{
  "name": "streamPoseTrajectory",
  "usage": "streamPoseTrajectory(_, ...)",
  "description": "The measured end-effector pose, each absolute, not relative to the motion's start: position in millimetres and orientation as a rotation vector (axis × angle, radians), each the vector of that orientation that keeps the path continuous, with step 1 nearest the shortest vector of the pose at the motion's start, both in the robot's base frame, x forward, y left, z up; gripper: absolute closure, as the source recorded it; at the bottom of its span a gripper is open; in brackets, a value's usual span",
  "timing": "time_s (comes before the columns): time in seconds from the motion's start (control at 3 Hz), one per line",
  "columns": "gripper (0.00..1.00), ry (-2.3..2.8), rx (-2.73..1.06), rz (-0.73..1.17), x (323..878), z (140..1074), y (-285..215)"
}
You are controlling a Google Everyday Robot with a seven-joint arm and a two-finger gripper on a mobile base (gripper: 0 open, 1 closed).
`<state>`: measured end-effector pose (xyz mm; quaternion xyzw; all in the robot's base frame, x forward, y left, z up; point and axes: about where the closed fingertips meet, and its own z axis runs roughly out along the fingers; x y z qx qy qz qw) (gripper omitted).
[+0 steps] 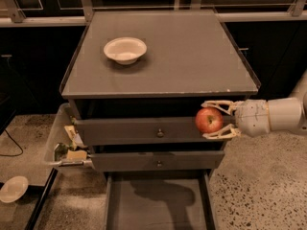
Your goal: Pick apple from bottom drawer and place on counter
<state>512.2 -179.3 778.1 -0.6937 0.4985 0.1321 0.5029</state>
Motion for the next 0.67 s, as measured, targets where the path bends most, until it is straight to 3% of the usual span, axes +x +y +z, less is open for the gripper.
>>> streamPoseTrajectory(0.67,1.00,1.178,-1.697,0.320,507.6,786.7,-167.0)
